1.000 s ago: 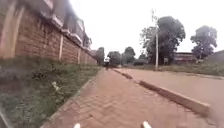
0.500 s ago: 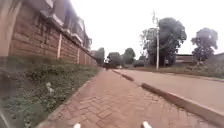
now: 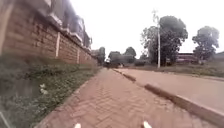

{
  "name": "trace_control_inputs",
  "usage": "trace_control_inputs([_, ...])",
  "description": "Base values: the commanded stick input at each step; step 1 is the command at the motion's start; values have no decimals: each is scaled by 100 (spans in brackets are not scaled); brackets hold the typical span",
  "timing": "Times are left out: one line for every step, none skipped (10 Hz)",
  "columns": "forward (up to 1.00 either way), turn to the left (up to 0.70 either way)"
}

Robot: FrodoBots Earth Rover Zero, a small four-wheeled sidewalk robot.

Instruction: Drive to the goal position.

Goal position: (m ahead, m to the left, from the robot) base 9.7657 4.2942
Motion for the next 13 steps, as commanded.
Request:
trace_control_inputs([50,0])
trace_control_inputs([50,0])
trace_control_inputs([50,0])
trace_control_inputs([50,0])
trace_control_inputs([50,0])
trace_control_inputs([50,0])
trace_control_inputs([50,0])
trace_control_inputs([50,0])
trace_control_inputs([50,3])
trace_control_inputs([50,3])
trace_control_inputs([50,3])
trace_control_inputs([50,9])
trace_control_inputs([50,14])
